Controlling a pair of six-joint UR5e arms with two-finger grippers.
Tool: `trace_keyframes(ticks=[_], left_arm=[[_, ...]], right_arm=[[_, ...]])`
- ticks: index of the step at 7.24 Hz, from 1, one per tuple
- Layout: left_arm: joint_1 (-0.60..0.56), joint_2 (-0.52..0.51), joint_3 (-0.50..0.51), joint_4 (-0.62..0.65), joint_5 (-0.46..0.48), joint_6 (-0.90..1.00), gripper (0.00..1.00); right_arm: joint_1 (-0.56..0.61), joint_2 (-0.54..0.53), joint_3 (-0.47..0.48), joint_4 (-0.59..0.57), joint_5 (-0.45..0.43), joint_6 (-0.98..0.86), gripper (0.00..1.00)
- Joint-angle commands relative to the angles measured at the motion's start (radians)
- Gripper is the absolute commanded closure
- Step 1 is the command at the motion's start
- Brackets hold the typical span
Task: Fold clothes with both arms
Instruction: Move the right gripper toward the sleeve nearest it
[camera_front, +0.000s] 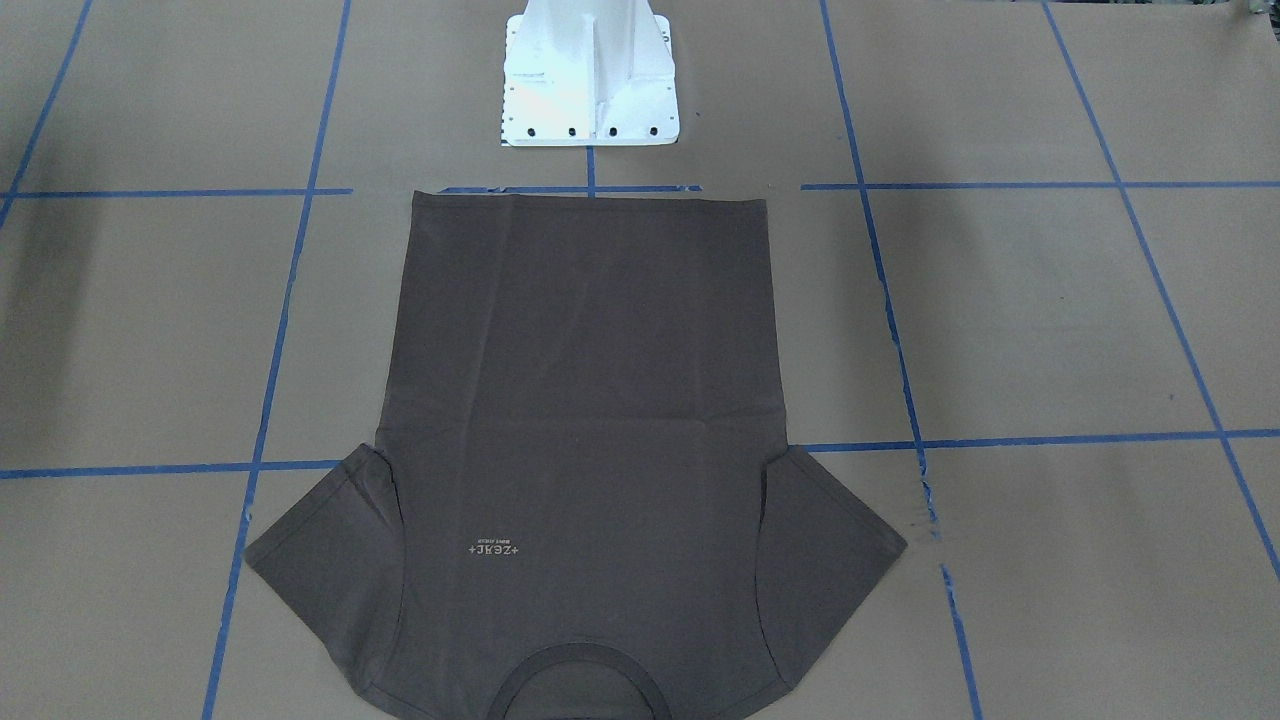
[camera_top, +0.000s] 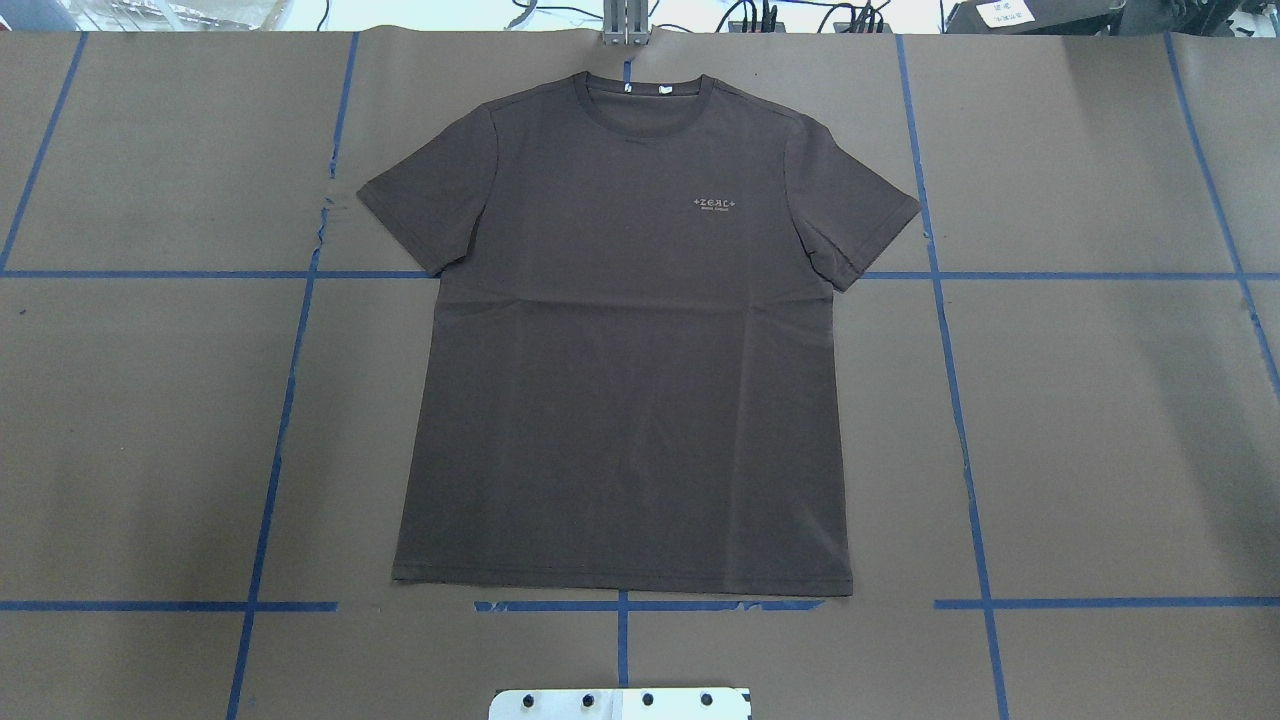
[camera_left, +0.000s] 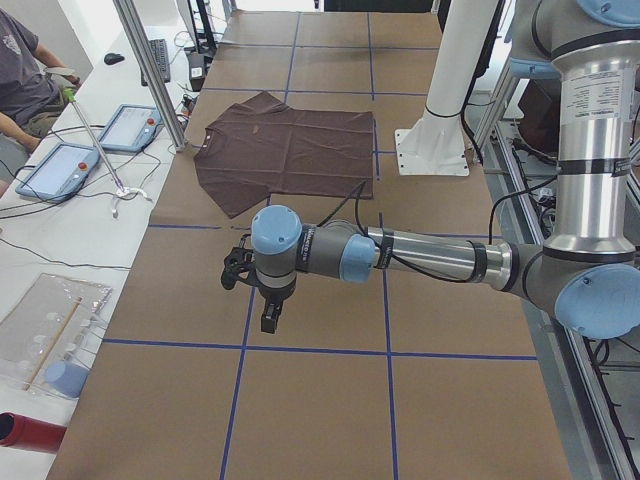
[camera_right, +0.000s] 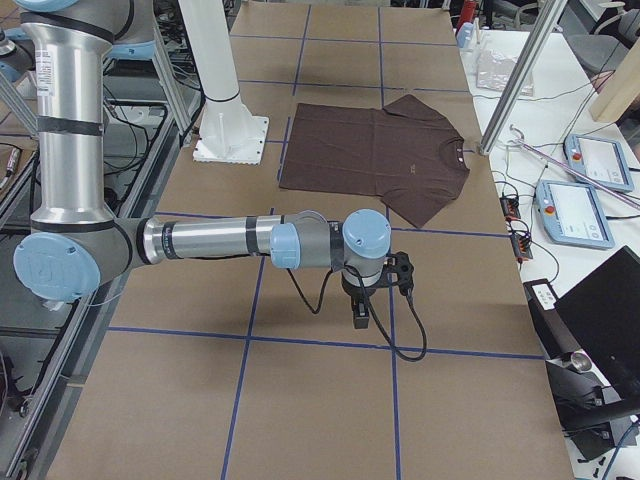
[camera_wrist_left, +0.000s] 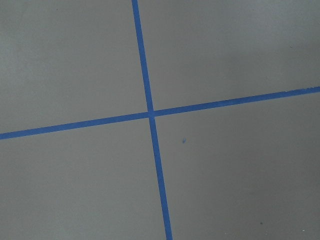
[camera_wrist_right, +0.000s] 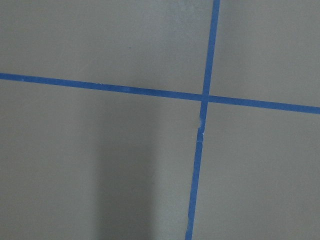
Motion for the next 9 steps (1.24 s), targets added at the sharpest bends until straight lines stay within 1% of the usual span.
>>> trace_keyframes(ticks=[1,2,3,4,5,6,7,8,9], left_arm=[[0.003,-0.005,-0.03,0.003,0.004,-0.005,0.0],[0.005,-0.003,-0.036,-0.001,0.006,-0.005,0.0],[0.005,-0.001,-0.031,-0.003,0.03,-0.005,0.0],[0.005,-0.002,-0.045,-0.003,0.023,-0.011,0.0],[0.005,-0.002,-0.044,-0.003,0.021,-0.011,0.0],[0.006,-0.016,-0.045,-0.009,0.021,-0.011,0.0],[0.005,-0.022,-0.054,-0.008,0.02,-0.008,0.0],[0.005,-0.019,-0.056,-0.011,0.02,-0.005,0.0],[0.005,-0.019,-0.068,-0.011,0.018,-0.003,0.0]], right_arm=[[-0.019,-0.001,-0.002,0.001,0.01,-0.011,0.0],[-0.025,-0.003,-0.008,0.001,0.007,-0.007,0.0],[-0.036,-0.002,-0.003,0.004,0.008,0.001,0.0],[-0.075,-0.001,-0.011,0.08,0.016,0.005,0.0],[-0.144,0.003,-0.028,0.156,0.014,0.034,0.0],[-0.19,0.073,-0.088,0.233,0.014,0.153,0.0],[-0.279,0.185,-0.171,0.304,0.008,0.303,0.0],[-0.36,0.319,-0.28,0.362,0.0,0.465,0.0],[-0.408,0.442,-0.387,0.434,-0.076,0.642,0.0]])
